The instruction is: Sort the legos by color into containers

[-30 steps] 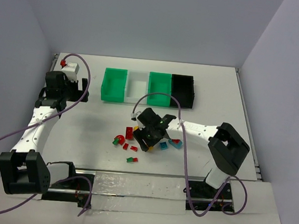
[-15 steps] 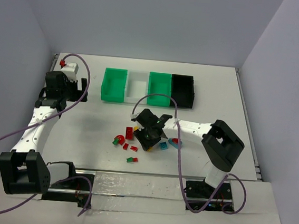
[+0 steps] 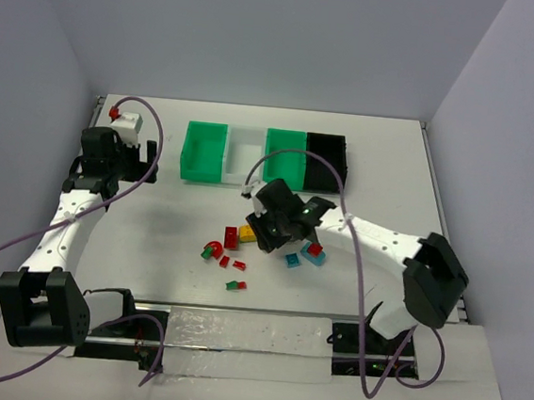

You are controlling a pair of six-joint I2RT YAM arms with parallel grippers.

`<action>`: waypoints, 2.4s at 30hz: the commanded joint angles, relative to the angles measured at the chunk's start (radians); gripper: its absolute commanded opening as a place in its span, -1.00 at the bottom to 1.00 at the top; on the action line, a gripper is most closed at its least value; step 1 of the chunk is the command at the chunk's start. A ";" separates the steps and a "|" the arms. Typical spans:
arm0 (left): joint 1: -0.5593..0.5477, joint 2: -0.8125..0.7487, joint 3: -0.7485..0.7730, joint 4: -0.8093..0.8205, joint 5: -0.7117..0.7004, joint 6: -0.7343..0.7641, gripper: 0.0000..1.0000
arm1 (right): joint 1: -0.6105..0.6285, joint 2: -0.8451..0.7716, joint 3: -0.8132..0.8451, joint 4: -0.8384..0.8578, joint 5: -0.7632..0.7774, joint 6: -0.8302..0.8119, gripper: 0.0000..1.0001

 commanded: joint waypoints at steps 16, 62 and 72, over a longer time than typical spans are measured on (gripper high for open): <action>-0.016 0.019 0.062 0.002 0.125 0.007 0.98 | -0.635 0.209 0.478 0.036 0.104 -0.272 -0.88; 0.091 -0.031 0.042 -0.072 0.841 0.096 0.98 | -0.188 0.363 0.520 -0.446 -0.553 -1.222 0.98; 0.102 -0.026 0.036 -0.060 0.787 0.091 0.99 | -0.151 0.435 0.491 -0.291 -0.524 -1.139 0.93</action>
